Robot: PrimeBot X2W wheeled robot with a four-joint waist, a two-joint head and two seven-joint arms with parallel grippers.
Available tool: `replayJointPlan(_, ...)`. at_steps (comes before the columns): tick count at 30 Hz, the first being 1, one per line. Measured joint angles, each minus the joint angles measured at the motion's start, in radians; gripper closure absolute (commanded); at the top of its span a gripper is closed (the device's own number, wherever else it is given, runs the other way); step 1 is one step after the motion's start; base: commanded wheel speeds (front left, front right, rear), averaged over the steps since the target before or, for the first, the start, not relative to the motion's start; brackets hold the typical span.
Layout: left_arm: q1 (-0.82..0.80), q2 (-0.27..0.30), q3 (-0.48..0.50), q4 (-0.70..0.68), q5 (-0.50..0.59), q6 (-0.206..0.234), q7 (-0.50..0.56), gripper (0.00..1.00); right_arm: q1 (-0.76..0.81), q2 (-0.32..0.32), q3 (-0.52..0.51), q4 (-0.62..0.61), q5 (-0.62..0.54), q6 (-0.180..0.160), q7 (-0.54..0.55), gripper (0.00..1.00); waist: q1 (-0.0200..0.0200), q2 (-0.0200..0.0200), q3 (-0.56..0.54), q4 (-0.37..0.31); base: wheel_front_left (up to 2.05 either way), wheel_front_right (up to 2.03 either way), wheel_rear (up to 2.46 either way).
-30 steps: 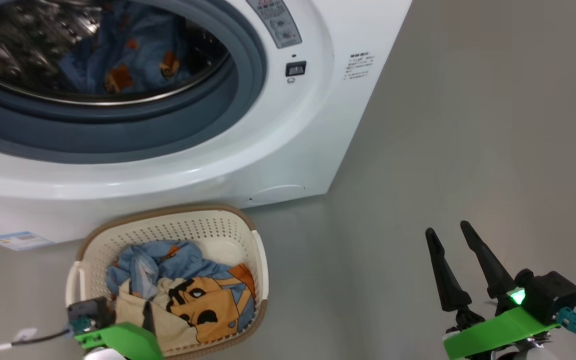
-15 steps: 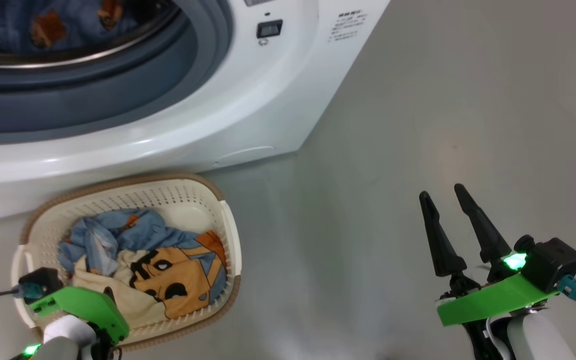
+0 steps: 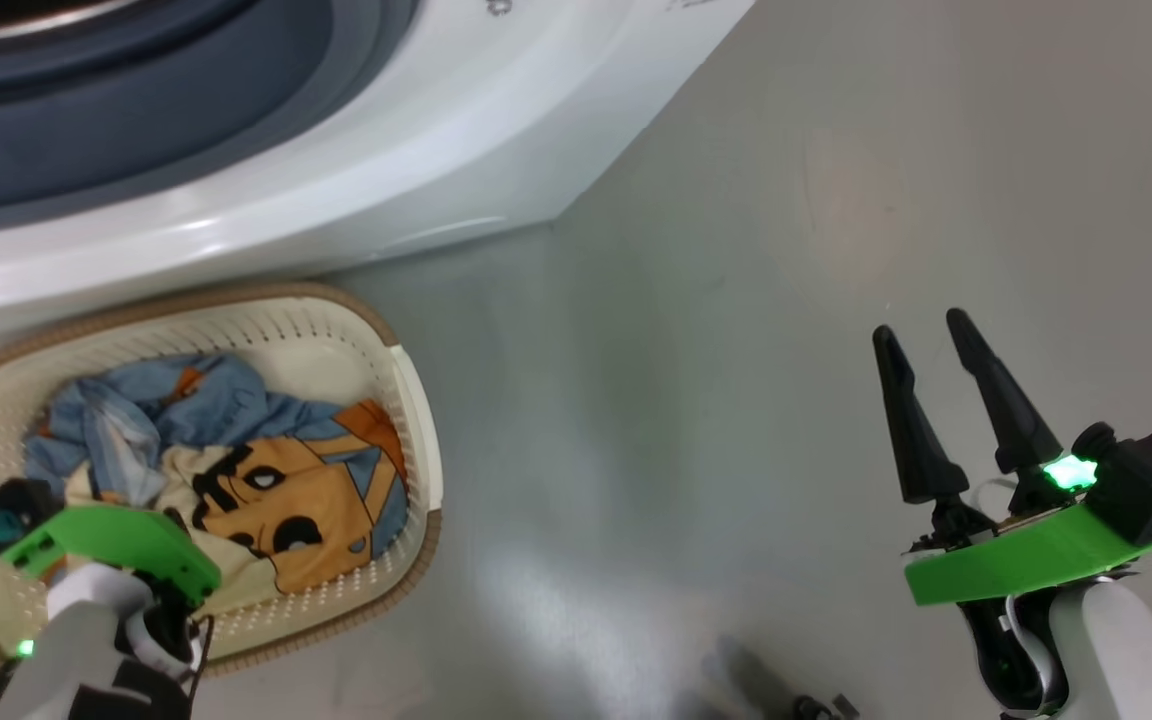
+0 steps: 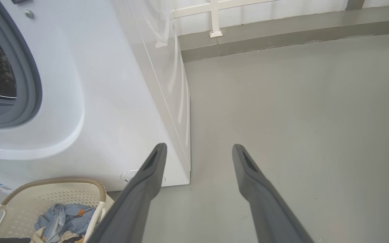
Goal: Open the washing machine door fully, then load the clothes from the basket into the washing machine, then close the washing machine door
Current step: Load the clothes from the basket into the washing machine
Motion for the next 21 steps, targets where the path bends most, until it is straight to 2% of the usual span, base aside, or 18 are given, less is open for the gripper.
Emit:
replayJointPlan(5, -0.058, 0.0, -0.001, 0.052, 0.0, 0.001, -0.013, 0.0, 0.0, -0.006, -0.014, -0.017, 0.017, 0.0, 0.0, 0.0, 0.0, 0.0, 0.045, -0.002, 0.0, 0.0, 0.0)
replayJointPlan(14, -0.113, 0.007, 0.002, 0.098, -0.007, 0.041, -0.022, 0.0, -0.023, -0.017, -0.033, -0.035, 0.019, 0.0, 0.0, 0.0, 0.0, 0.0, 0.113, -0.002, 0.0, 0.0, 0.0)
replayJointPlan(21, -0.152, 0.01, 0.003, 0.109, -0.014, 0.044, -0.026, 0.0, -0.026, -0.021, -0.036, -0.044, 0.026, 0.0, 0.0, 0.0, 0.0001, 0.0, 0.156, 0.001, 0.0, 0.0, 0.0)
